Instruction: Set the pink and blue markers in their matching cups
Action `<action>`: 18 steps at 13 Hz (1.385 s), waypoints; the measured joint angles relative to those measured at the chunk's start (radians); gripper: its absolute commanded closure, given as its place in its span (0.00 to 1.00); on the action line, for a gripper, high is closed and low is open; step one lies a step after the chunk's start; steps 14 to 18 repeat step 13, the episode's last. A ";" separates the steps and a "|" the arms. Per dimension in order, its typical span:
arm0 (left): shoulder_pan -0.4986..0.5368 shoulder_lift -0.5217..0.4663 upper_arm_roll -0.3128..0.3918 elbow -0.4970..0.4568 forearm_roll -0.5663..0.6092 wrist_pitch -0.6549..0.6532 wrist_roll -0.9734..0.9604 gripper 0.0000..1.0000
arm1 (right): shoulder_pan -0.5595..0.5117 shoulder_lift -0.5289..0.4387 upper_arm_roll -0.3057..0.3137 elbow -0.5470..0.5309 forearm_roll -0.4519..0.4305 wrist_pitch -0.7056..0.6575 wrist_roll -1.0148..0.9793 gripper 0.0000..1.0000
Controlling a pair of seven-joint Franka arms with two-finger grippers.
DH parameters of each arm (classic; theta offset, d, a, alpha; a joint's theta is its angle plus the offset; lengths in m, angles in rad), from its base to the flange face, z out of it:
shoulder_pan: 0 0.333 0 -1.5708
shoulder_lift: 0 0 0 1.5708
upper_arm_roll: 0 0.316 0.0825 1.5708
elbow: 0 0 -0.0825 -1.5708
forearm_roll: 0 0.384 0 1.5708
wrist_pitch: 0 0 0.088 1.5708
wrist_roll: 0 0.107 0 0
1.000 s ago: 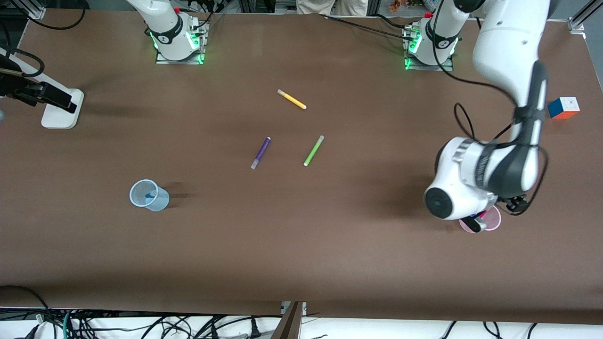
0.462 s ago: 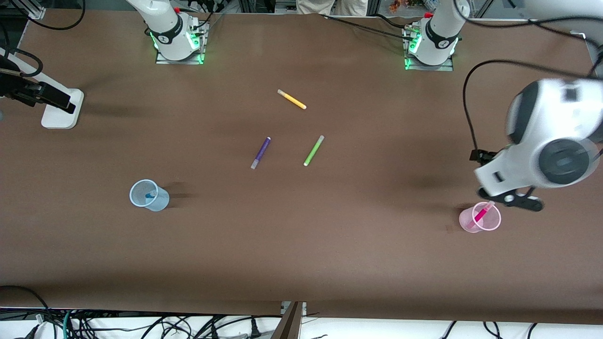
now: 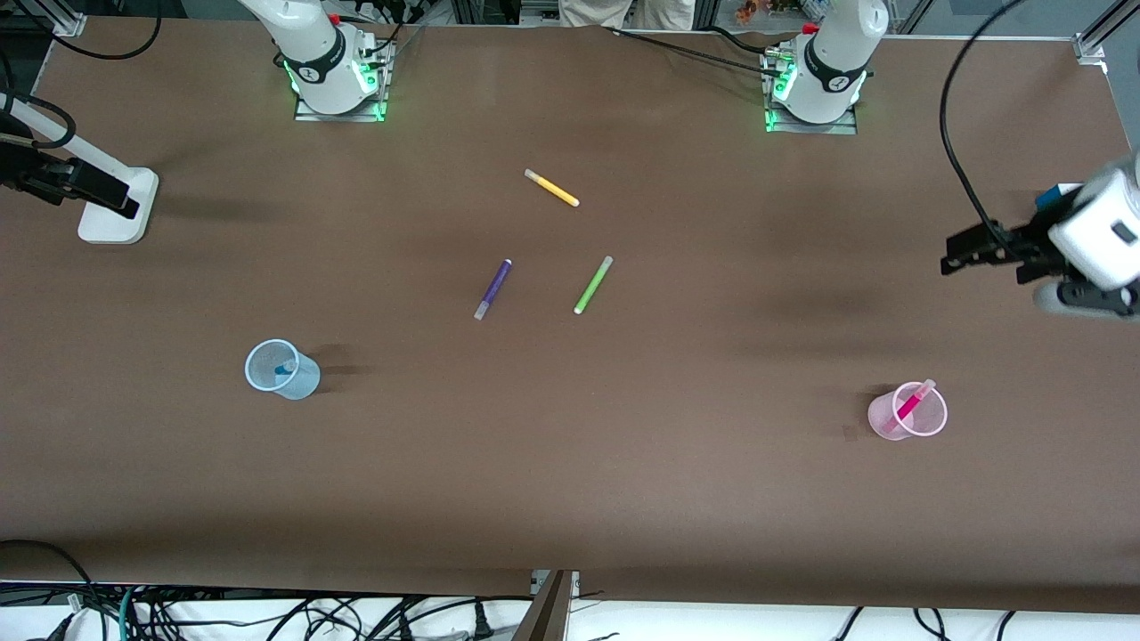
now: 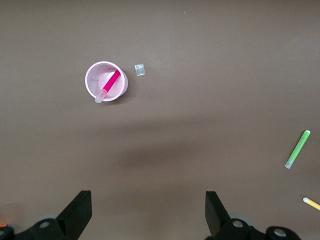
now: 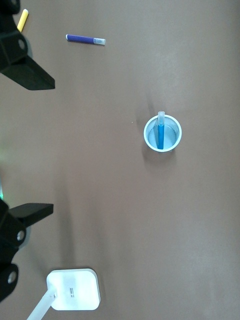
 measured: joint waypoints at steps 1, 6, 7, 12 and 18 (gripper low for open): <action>-0.010 -0.064 -0.001 -0.092 0.004 0.037 -0.006 0.00 | 0.000 0.002 0.000 0.002 0.000 0.000 0.000 0.00; -0.088 -0.158 -0.005 -0.195 0.148 0.006 -0.021 0.00 | 0.000 0.002 0.000 0.003 0.000 0.000 0.000 0.00; -0.086 -0.161 -0.004 -0.193 0.130 0.002 -0.026 0.00 | 0.000 0.002 0.000 0.003 0.000 0.000 0.000 0.00; -0.048 -0.164 0.002 -0.191 -0.006 -0.001 -0.138 0.00 | 0.000 0.002 0.000 0.003 0.000 0.000 0.000 0.00; -0.047 -0.163 0.002 -0.187 -0.009 -0.001 -0.146 0.00 | 0.000 0.002 0.000 0.003 0.000 0.000 0.000 0.00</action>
